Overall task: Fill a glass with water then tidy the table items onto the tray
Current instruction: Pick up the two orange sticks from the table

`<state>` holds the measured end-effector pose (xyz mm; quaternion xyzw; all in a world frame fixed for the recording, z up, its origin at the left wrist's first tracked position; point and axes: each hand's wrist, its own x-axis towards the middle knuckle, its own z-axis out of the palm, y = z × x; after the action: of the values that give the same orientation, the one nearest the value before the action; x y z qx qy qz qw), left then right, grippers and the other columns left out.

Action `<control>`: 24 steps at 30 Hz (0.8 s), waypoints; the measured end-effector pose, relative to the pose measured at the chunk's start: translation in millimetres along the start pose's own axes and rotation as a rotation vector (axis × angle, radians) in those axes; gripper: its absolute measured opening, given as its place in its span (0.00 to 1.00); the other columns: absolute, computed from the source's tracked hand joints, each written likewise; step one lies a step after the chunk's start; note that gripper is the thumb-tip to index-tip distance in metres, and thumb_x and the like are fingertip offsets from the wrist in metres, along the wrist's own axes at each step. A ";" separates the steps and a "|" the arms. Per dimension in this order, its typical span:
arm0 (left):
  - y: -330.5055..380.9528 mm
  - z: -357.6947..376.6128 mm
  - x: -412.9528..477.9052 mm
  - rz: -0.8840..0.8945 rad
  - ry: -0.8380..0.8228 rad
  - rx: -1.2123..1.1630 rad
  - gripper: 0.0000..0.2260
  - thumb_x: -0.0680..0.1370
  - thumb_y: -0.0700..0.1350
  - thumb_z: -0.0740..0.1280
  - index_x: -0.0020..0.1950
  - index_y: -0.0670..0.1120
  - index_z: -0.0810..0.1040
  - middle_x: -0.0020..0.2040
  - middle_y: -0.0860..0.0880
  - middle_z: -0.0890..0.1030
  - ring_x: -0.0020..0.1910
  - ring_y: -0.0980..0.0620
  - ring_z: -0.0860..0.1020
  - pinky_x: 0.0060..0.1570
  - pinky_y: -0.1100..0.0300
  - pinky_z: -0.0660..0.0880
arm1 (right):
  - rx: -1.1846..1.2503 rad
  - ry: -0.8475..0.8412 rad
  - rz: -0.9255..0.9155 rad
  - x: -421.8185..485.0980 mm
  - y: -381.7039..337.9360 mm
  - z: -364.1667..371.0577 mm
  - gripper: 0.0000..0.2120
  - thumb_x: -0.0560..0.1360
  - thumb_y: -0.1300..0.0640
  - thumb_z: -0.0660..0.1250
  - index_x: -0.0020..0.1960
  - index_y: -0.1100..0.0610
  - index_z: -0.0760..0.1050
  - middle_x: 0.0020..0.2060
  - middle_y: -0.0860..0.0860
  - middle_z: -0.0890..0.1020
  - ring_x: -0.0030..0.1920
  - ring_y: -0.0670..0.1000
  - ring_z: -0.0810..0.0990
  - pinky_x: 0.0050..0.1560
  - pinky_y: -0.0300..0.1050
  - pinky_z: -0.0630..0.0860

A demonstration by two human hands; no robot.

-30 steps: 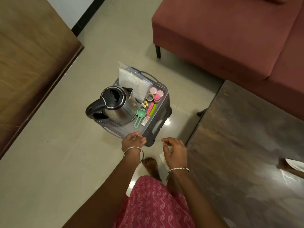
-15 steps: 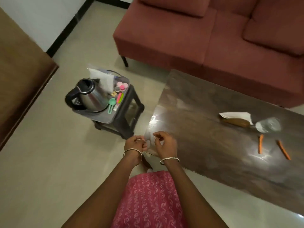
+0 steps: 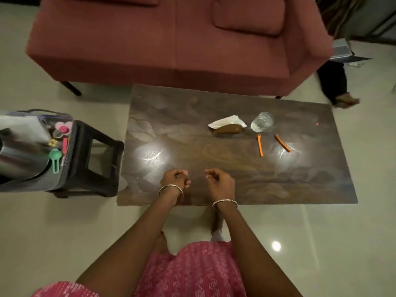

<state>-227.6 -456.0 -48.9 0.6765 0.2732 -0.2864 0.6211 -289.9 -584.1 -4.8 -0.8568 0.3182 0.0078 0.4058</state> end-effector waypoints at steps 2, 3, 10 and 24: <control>4.0 32.0 3.5 0.012 -0.012 0.019 0.05 0.75 0.33 0.66 0.41 0.41 0.79 0.36 0.44 0.79 0.23 0.55 0.77 0.29 0.60 0.77 | 0.030 0.022 0.051 16.4 17.3 -19.2 0.12 0.70 0.64 0.68 0.48 0.51 0.85 0.39 0.50 0.86 0.41 0.51 0.84 0.47 0.41 0.77; 5.4 49.2 4.8 0.015 -0.009 0.028 0.06 0.76 0.33 0.66 0.41 0.41 0.79 0.37 0.44 0.79 0.23 0.55 0.77 0.29 0.60 0.77 | 0.046 0.023 0.073 26.2 27.4 -29.9 0.12 0.70 0.64 0.68 0.48 0.51 0.85 0.39 0.50 0.86 0.40 0.50 0.84 0.47 0.41 0.77; 6.0 168.8 7.7 -0.050 0.007 0.118 0.09 0.77 0.33 0.64 0.39 0.43 0.77 0.39 0.41 0.79 0.29 0.47 0.77 0.32 0.58 0.78 | 0.033 -0.028 0.149 106.1 104.9 -112.6 0.12 0.70 0.65 0.68 0.49 0.53 0.85 0.36 0.53 0.85 0.39 0.53 0.83 0.47 0.47 0.79; 4.4 379.1 80.2 -0.130 0.020 0.395 0.10 0.74 0.37 0.65 0.34 0.47 0.78 0.39 0.42 0.83 0.32 0.46 0.80 0.39 0.56 0.76 | -0.076 0.001 0.433 286.0 263.9 -214.8 0.13 0.74 0.63 0.65 0.53 0.54 0.84 0.47 0.57 0.86 0.51 0.60 0.83 0.53 0.48 0.78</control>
<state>-187.5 -833.1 -128.6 0.7687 0.2612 -0.3672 0.4539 -260.1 -1012.2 -120.6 -0.7833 0.4944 0.1061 0.3618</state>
